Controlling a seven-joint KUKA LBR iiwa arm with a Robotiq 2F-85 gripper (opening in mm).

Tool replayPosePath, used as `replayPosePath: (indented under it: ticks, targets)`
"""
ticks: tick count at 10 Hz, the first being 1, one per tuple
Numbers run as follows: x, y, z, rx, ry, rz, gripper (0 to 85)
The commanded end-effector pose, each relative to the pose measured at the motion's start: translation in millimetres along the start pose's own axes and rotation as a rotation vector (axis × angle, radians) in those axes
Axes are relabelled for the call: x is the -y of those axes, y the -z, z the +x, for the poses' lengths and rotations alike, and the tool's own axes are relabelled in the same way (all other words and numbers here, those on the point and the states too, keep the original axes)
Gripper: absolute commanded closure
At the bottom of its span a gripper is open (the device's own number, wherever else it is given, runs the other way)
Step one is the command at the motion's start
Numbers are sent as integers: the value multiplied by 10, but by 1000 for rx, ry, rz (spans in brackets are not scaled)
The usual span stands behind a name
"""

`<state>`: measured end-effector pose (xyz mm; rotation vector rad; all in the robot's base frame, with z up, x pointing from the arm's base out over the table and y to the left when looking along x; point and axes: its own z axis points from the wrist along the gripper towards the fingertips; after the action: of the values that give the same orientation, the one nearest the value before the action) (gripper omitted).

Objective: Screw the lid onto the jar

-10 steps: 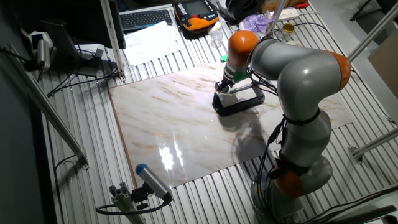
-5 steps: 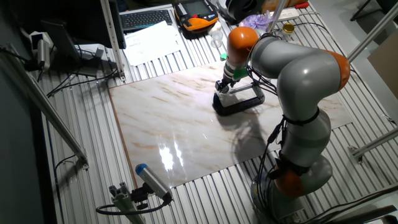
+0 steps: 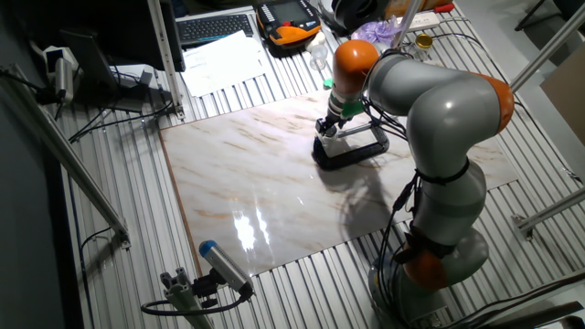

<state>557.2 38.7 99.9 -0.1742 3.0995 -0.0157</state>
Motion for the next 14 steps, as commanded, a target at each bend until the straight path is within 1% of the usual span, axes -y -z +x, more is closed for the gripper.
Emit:
replayPosePath:
  ticks: [1,5,7,8,13,14]
  targets:
    - [0,-3,1,2,0,2,170]
    - [4,-15,-3,-1,0,-1,170]
    - [6,-38,-8,-4,-1,-13,170]
    - [7,-38,-8,-4,-1,-13,340]
    - [18,-41,-5,-5,5,-8,340]
    - [20,-39,-4,-2,6,-6,170]
